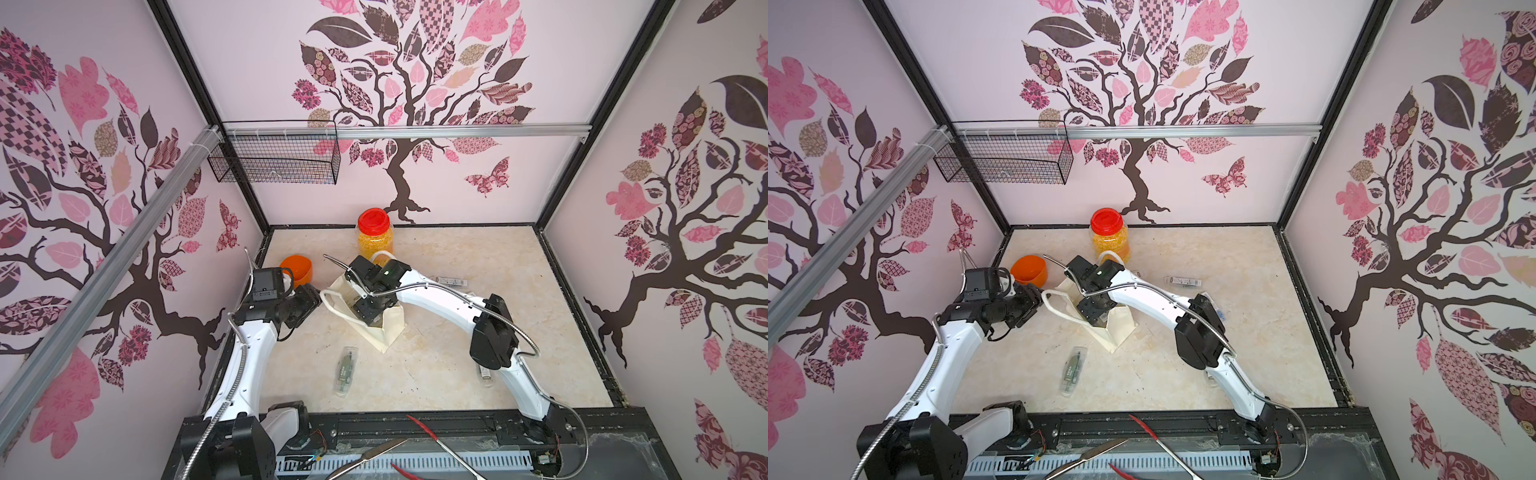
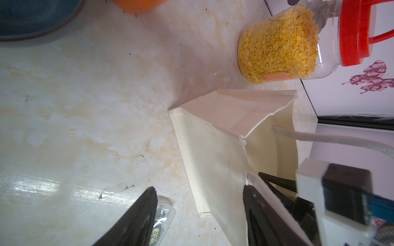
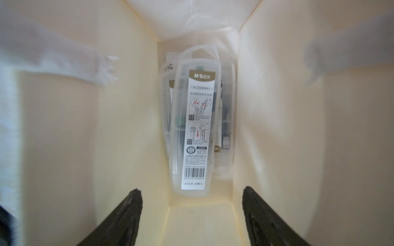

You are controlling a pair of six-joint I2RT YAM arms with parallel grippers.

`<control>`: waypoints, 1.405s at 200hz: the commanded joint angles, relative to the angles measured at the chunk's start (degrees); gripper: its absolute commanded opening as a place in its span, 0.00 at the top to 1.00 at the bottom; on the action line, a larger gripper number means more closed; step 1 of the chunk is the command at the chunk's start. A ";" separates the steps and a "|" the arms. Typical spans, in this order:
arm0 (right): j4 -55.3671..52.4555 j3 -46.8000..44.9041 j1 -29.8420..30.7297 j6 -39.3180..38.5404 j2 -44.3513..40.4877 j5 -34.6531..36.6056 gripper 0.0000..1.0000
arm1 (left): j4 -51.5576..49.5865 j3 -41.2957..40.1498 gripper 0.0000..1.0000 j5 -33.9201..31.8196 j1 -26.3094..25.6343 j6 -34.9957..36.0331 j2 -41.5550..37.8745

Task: Put the compass set into the canvas bag
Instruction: Place the compass set in the canvas bag, then move the compass set to the center of the board.

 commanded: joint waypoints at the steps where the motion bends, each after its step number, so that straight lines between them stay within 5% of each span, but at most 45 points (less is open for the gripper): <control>1: -1.95 5.66 0.00 0.37 -6.55 0.63 0.23 | 0.42 0.88 0.32 0.08 -0.15 0.59 -0.75; 41: 1.05 6.68 -1.01 -0.79 -15.03 2.95 0.23 | 0.34 1.14 0.32 0.12 -0.13 0.65 -0.90; 83: -0.12 4.46 -10.06 1.00 -22.92 1.11 0.22 | 0.49 1.03 0.32 0.26 -0.17 0.59 -1.12; 157: 7.63 -33.43 -27.54 7.38 -40.35 0.44 0.20 | 0.54 0.79 0.32 0.52 -0.15 0.58 -0.45; 193: 9.55 -50.89 -30.56 10.24 -43.59 0.24 0.16 | 0.45 1.14 0.32 0.60 -0.16 0.85 -0.28; 231: 8.72 -61.68 -31.06 13.85 -41.53 0.61 0.13 | 0.25 1.02 0.32 0.52 -0.16 0.84 -0.57; 281: 8.64 -68.47 -32.20 14.35 -38.24 -4.26 0.21 | 0.50 0.80 0.32 0.35 -0.19 0.88 -0.58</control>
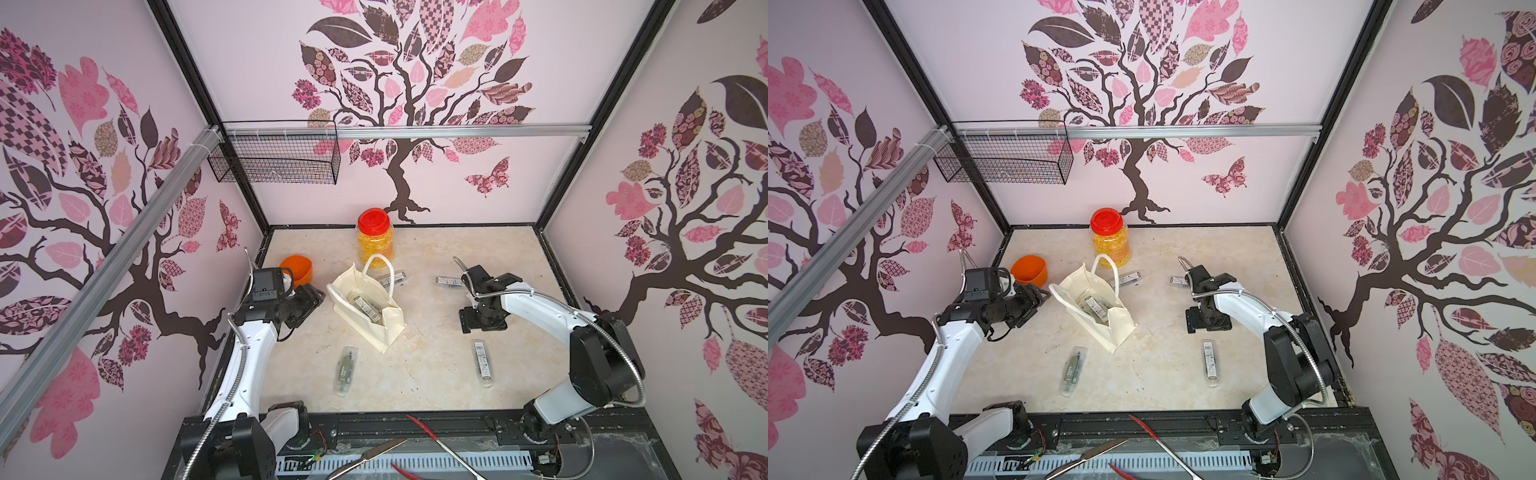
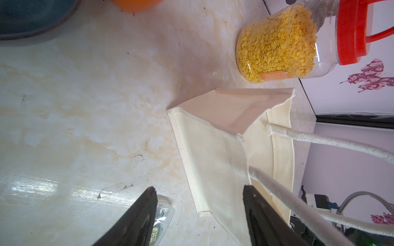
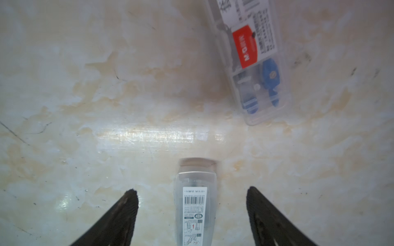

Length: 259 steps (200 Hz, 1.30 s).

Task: Put the compass set into the canvas bag
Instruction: Move the compass set to the center of the board.

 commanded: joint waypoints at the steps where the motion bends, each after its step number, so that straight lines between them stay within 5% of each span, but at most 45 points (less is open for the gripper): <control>1: -0.13 -1.61 -0.34 0.97 1.74 -2.96 0.21 | 0.54 0.77 0.32 -0.03 -0.19 0.86 -0.43; 155: 1.92 -6.83 -0.43 0.81 5.61 -5.87 0.41 | 1.07 -0.30 0.32 0.22 -0.17 0.68 -0.16; 259: 0.19 14.64 -0.30 -4.14 19.61 -8.41 0.50 | 1.29 -0.92 0.32 -0.51 -0.16 0.46 -0.10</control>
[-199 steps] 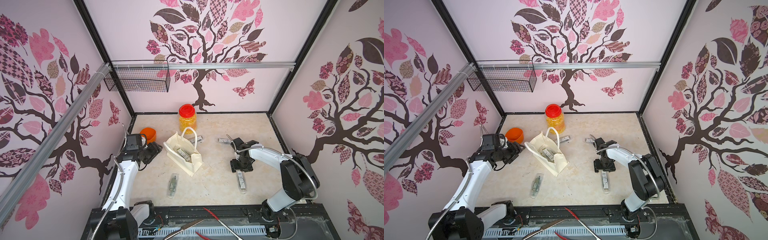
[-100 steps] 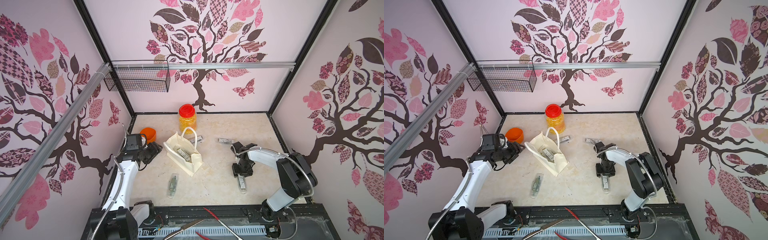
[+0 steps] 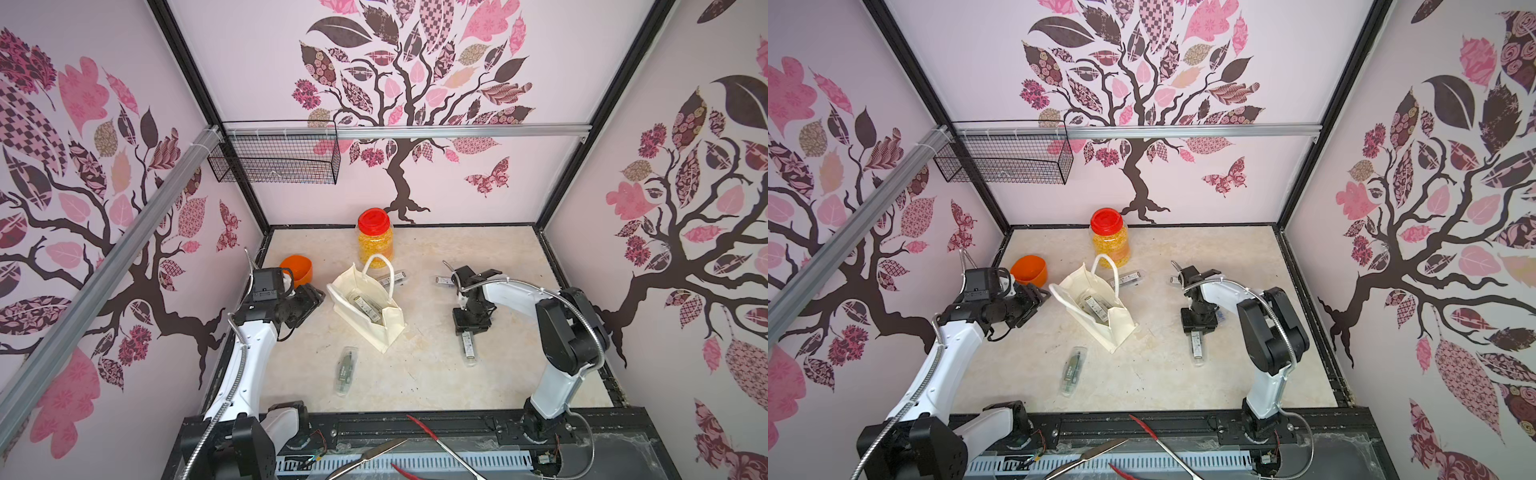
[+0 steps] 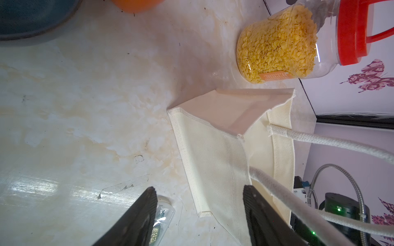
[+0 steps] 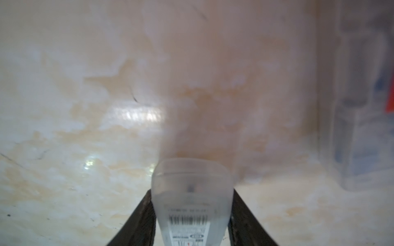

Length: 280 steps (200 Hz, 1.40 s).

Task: Put the compass set into the canvas bag
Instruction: Move the compass set to the center of the board, then pick up the compass set at the center of the board.

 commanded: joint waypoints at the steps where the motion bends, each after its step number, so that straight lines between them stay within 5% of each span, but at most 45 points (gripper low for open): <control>1: -1.13 6.13 -0.08 -2.24 4.89 -0.56 0.50 | 1.14 -0.79 0.32 -0.42 -0.18 0.50 -0.11; 42: -1.13 10.78 -0.02 -2.80 10.28 -0.96 0.49 | 0.58 -0.38 0.32 -1.38 -0.13 0.49 -0.66; 77: -0.88 9.19 0.16 -2.57 8.67 -0.29 0.29 | 0.70 0.07 0.32 -1.05 -0.19 0.39 -0.28; 98: -0.68 6.37 0.36 -2.22 5.94 -0.17 0.26 | 0.75 0.31 0.32 -1.01 -0.19 0.44 -0.36; 149: 1.03 -0.05 1.64 -0.73 2.42 -0.68 0.31 | 0.94 0.58 0.32 -0.11 -0.19 0.43 -0.09; 280: 0.74 2.33 3.72 -1.09 -2.94 2.27 0.51 | 1.12 -0.35 0.32 0.43 -0.17 0.35 -0.44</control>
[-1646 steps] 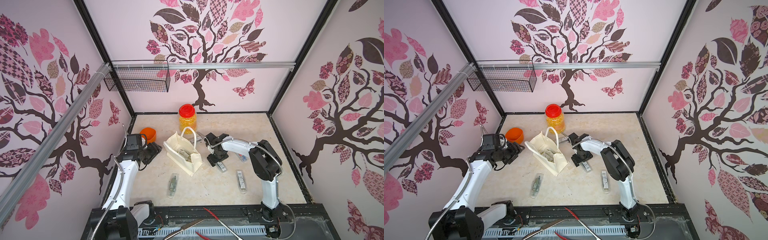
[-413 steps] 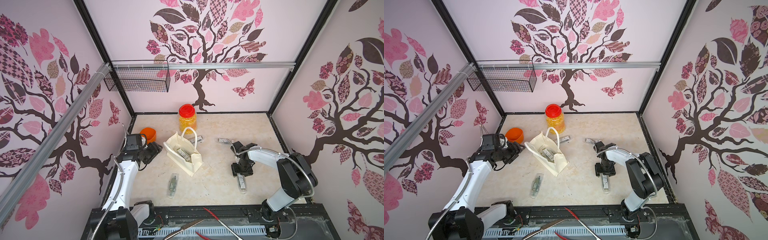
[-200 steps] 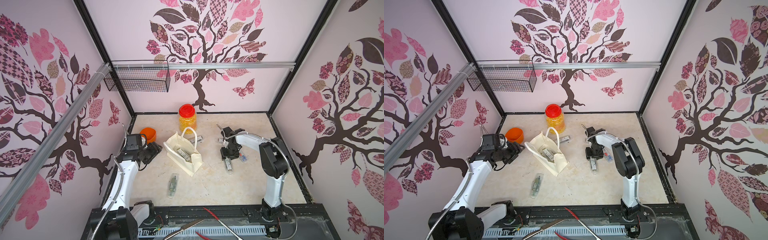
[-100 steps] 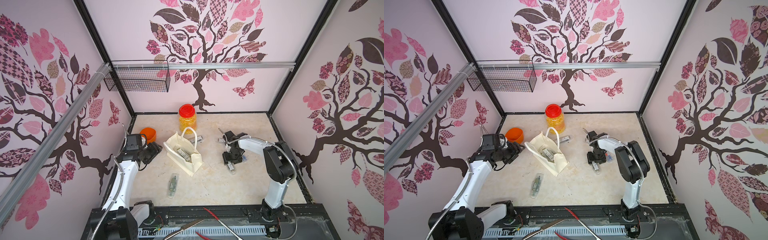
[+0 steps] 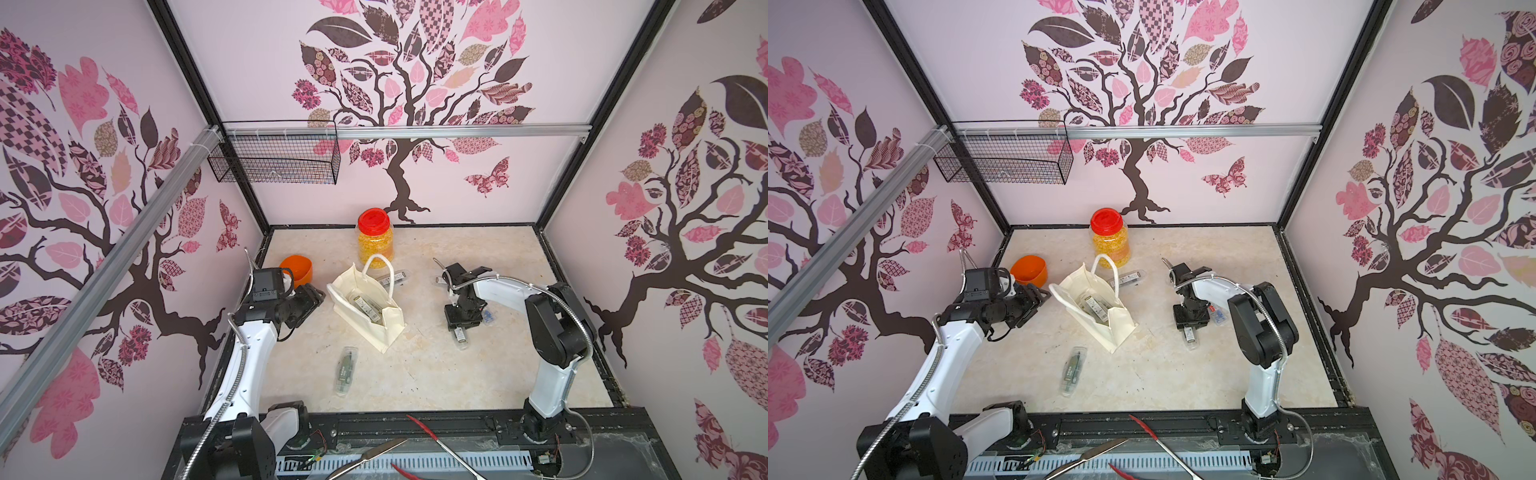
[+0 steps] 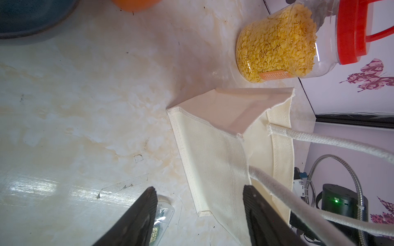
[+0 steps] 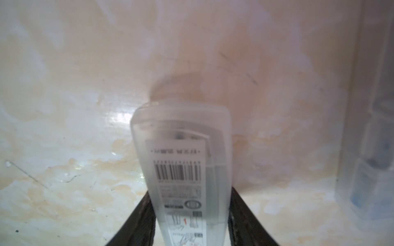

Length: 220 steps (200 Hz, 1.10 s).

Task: Put the compass set into the canvas bag
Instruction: Pick up the compass set at the center of the board, then place the compass set in the canvas bag.

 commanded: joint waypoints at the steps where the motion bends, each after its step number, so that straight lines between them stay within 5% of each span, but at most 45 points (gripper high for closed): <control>1: -1.10 0.72 0.59 -0.21 -5.25 1.23 0.51 | 1.16 -0.38 0.32 0.18 -0.14 0.34 -0.44; 84: -4.47 17.81 1.11 -3.39 -16.08 1.61 0.53 | 1.22 -0.22 0.32 0.28 -0.17 -0.03 -0.44; 125: 0.82 27.20 9.89 -7.59 -17.78 3.92 0.53 | 1.51 -0.27 0.32 0.95 -0.14 -0.71 -0.07; 220: 2.94 43.38 25.84 -14.02 -3.89 4.36 0.54 | 0.37 -0.32 0.32 -1.01 -0.17 -0.51 -0.34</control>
